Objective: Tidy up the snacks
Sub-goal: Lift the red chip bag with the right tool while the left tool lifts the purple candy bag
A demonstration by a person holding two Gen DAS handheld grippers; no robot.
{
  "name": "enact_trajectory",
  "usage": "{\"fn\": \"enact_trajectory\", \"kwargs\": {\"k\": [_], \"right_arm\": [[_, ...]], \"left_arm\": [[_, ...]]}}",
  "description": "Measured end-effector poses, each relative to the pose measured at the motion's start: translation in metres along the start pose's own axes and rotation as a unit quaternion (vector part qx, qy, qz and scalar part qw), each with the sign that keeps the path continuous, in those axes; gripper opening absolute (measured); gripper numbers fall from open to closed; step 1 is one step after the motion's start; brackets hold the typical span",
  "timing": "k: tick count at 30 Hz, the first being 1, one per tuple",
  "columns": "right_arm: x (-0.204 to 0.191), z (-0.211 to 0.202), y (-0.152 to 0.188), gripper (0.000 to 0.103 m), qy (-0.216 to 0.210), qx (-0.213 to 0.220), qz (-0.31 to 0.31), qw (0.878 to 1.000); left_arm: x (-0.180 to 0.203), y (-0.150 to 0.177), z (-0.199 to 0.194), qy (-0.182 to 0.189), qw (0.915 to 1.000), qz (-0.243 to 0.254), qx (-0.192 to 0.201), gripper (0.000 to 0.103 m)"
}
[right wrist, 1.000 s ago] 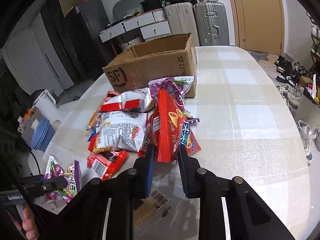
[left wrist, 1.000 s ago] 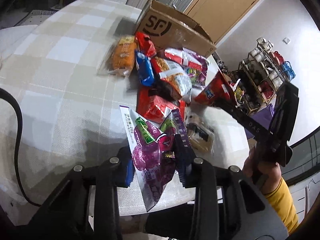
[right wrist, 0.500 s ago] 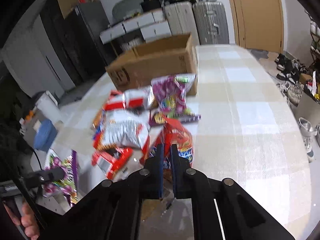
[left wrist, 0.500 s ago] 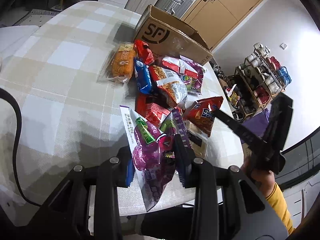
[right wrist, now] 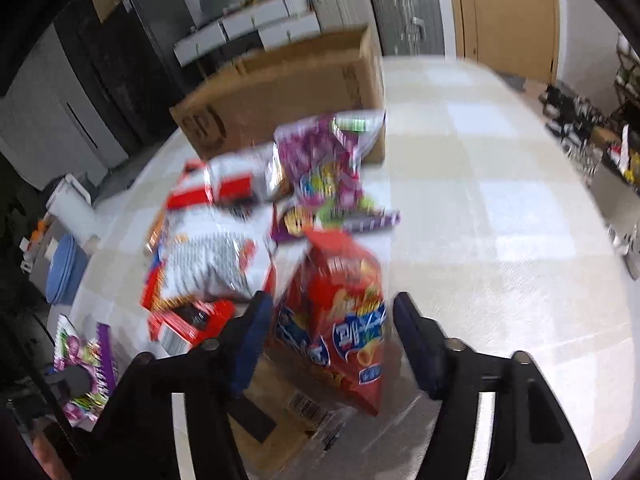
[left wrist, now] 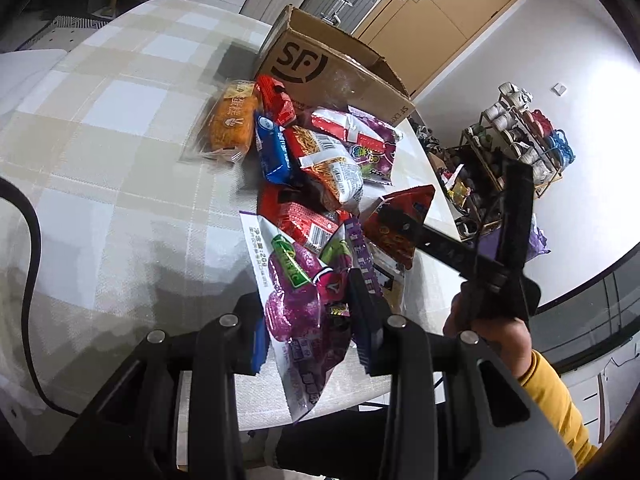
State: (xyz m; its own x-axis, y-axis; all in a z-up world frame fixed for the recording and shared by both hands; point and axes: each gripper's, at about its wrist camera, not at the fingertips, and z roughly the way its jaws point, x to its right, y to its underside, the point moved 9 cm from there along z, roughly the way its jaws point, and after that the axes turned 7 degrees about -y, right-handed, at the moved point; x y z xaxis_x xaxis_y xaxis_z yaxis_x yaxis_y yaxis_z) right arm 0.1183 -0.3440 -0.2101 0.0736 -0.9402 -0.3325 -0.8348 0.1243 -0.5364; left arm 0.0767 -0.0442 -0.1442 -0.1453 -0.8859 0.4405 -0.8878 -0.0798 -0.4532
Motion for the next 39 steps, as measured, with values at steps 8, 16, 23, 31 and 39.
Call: {"fn": "enact_trajectory", "kwargs": {"k": [8, 16, 23, 31, 39], "right_arm": [[-0.008, -0.002, 0.001, 0.043, -0.004, 0.012, -0.024, 1.0], [-0.008, -0.014, 0.002, 0.038, -0.019, 0.023, -0.014, 0.999], [0.002, -0.031, -0.004, 0.038, -0.042, 0.048, 0.014, 0.998], [-0.013, -0.086, -0.019, 0.038, -0.053, 0.128, -0.003, 0.99], [-0.043, -0.128, -0.028, 0.038, -0.074, 0.16, -0.026, 0.984]], "left_arm": [[0.0, -0.002, -0.002, 0.007, 1.0, -0.006, 0.001, 0.03], [-0.002, -0.001, 0.0, 0.003, 0.9999, -0.011, 0.0, 0.03], [-0.001, -0.001, 0.001, 0.004, 0.9999, -0.011, -0.002, 0.03], [0.007, -0.01, -0.013, 0.003, 0.9998, -0.006, 0.02, 0.031], [0.023, -0.038, -0.041, 0.002, 0.9985, 0.011, 0.053, 0.031]]}}
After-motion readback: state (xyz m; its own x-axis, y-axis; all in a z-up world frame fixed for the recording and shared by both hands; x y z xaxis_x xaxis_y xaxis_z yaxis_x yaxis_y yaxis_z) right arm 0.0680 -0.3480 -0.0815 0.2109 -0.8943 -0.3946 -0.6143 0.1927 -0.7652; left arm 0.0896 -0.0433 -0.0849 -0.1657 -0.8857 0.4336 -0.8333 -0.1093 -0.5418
